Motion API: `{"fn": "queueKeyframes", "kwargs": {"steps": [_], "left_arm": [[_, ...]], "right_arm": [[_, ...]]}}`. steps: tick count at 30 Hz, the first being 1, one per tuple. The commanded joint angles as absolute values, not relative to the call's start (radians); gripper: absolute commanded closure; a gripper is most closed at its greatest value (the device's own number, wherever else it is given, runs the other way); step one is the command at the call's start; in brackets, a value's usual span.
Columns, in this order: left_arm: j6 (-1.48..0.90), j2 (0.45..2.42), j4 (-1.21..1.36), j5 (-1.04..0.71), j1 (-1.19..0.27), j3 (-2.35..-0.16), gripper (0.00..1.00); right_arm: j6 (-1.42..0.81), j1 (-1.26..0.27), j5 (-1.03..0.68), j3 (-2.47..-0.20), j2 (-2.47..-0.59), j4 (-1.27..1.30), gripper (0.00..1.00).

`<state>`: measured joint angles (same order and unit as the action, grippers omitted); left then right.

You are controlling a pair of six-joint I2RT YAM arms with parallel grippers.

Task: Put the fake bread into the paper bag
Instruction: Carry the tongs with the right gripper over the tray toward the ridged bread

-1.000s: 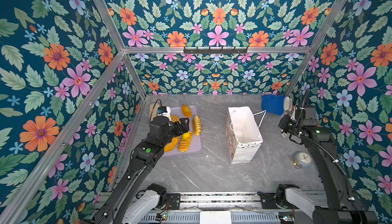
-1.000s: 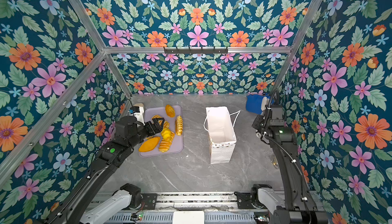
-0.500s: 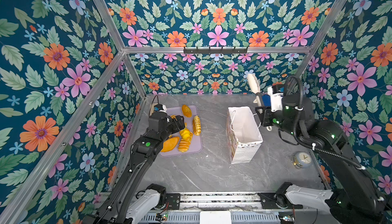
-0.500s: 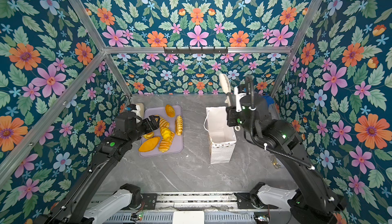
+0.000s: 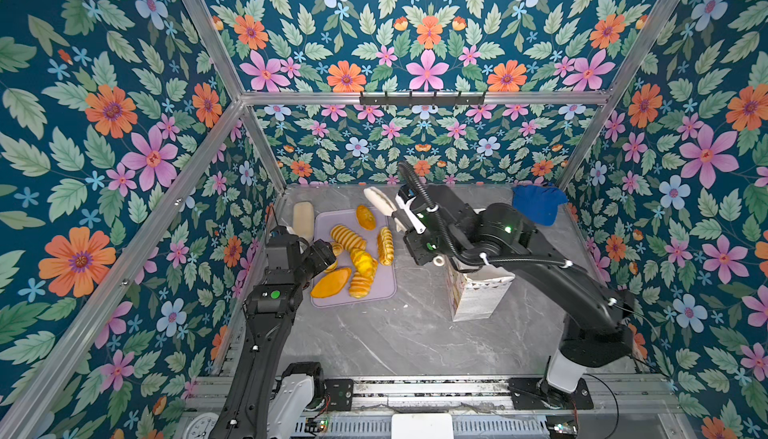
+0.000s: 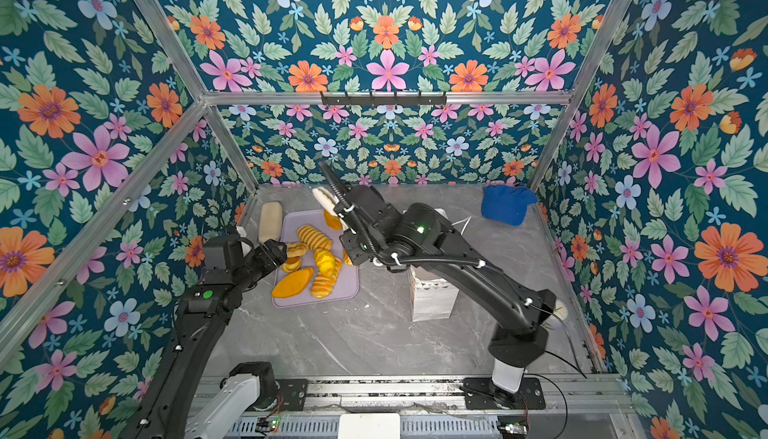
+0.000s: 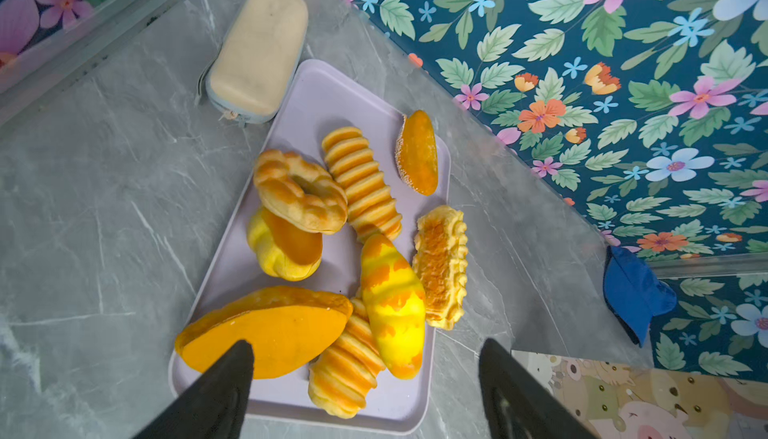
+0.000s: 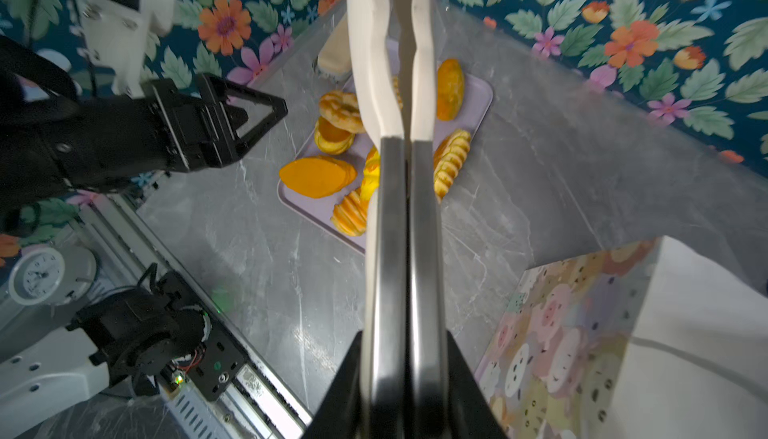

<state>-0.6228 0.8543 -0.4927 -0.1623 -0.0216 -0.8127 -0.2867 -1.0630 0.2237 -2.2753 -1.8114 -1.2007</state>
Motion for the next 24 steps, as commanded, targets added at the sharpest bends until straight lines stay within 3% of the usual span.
{"fn": "queueKeyframes", "kwargs": {"steps": [1, 14, 24], "left_arm": [[-0.647, 0.838, -0.460, -0.242, 0.017, -0.778, 0.14], [-0.695, 0.810, -0.355, -0.439, 0.160, -0.637, 0.16], [-0.687, 0.838, -0.336, -0.492, 0.163, -0.662, 0.17]], "right_arm": [[-0.323, -1.065, 0.153, -2.321, -1.889, -1.283, 0.78], [-0.383, -0.968, 0.027, -2.257, -2.014, -1.240, 0.77], [-0.394, -0.892, -0.027, -2.249, -2.129, -1.232, 0.70]]}}
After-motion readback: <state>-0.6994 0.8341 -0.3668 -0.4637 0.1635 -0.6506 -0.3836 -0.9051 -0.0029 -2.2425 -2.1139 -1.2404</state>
